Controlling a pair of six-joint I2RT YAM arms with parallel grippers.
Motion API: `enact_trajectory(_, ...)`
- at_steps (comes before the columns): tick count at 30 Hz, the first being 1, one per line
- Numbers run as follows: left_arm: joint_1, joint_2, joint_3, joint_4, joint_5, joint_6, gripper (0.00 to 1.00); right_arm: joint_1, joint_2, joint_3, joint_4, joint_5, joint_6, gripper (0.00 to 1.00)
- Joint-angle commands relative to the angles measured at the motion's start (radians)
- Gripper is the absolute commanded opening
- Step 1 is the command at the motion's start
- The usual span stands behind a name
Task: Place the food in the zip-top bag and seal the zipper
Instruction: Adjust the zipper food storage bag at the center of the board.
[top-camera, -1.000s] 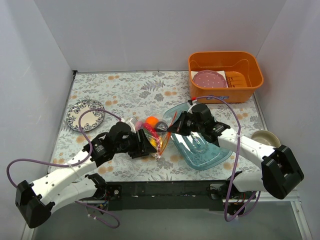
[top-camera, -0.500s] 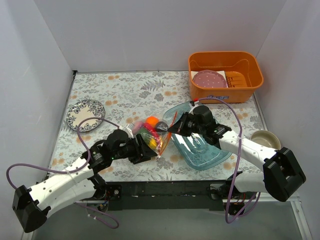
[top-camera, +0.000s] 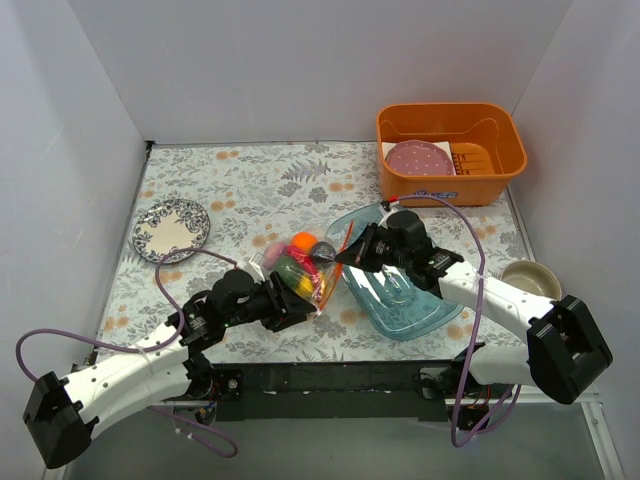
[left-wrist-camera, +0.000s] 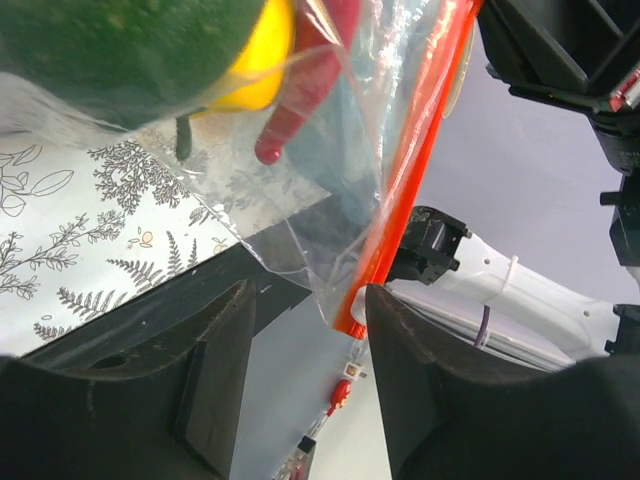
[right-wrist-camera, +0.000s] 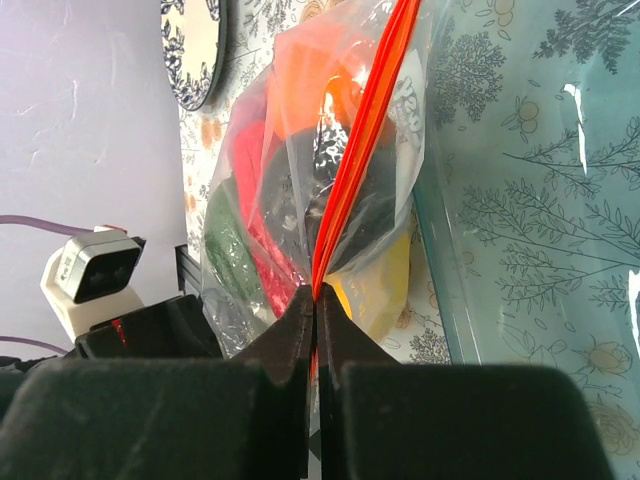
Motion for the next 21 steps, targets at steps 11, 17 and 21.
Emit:
enact_trajectory(11, -0.011, 0.045, -0.063, 0.218, -0.060, -0.136, 0.34, -0.002, -0.046, -0.031, 0.062, -0.008, 0.019, 0.01)
enact_trajectory(17, -0.019, 0.052, -0.075, 0.270, -0.058, -0.157, 0.28, -0.002, -0.054, -0.042, 0.062, -0.008, 0.019, 0.01)
enact_trajectory(21, -0.021, 0.057, -0.074, 0.270, -0.069, -0.157, 0.08, -0.002, -0.051, -0.042, 0.062, -0.015, 0.016, 0.01)
